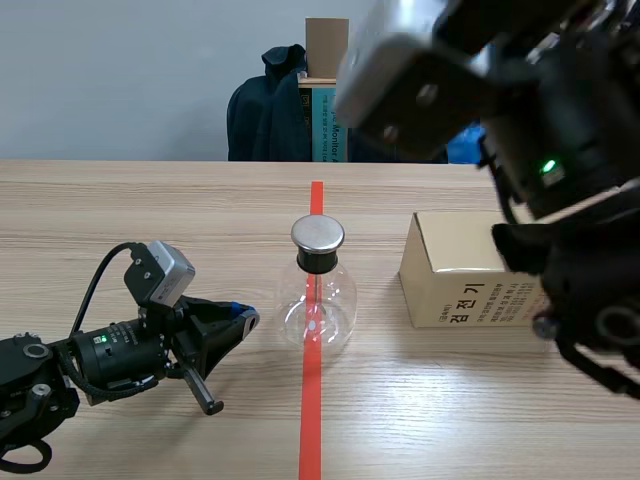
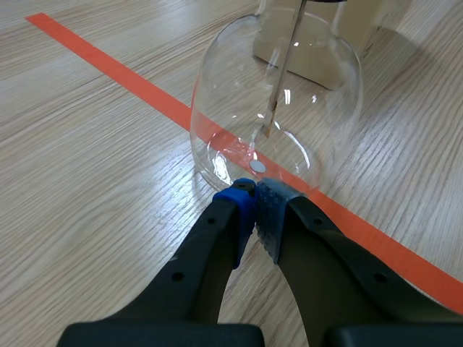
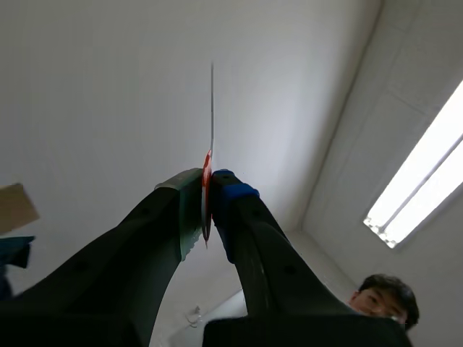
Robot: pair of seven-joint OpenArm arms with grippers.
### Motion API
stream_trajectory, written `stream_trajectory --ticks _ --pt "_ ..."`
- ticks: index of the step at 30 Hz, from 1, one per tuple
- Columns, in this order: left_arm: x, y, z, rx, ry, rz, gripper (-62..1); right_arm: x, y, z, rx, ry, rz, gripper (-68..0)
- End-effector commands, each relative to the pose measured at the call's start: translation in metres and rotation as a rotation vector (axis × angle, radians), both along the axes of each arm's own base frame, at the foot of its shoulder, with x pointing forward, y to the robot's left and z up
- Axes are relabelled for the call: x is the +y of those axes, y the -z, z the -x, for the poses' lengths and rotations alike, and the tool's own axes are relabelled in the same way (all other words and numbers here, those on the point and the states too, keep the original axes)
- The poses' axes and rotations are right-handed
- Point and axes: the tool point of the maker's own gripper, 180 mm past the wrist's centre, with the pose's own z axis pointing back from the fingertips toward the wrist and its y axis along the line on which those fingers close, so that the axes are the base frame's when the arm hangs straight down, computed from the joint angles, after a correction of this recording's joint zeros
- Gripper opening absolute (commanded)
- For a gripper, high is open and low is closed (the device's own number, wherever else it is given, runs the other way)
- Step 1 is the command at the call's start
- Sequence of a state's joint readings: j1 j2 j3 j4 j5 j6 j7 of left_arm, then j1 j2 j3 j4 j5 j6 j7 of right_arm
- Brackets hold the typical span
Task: Do the electroscope experiment.
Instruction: 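Bring the plate to the electroscope and point at the metal foil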
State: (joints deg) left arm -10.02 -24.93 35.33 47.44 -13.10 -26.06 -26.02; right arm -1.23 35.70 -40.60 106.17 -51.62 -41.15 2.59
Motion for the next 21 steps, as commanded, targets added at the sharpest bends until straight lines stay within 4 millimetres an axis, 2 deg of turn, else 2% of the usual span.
stream_trajectory --ticks 1,5,9,14,21 --pt "-0.003 -0.014 -0.007 -0.035 -0.008 0.040 -57.7 0.003 0.005 -0.001 -0.005 -0.011 0.018 -66.9" --pt "-0.003 -0.014 -0.007 -0.035 -0.008 0.040 -57.7 0.017 0.053 0.001 0.096 -0.061 0.099 -66.9" --pt "-0.003 -0.014 -0.007 -0.035 -0.008 0.040 -57.7 0.022 0.087 0.004 0.168 -0.085 0.154 -66.9" --pt "-0.003 -0.014 -0.007 -0.035 -0.008 0.040 -57.7 0.023 0.115 0.002 0.246 -0.084 0.212 -66.9" --pt "-0.003 -0.014 -0.007 -0.035 -0.008 0.040 -57.7 0.010 0.142 -0.005 0.307 -0.041 0.257 -66.9"
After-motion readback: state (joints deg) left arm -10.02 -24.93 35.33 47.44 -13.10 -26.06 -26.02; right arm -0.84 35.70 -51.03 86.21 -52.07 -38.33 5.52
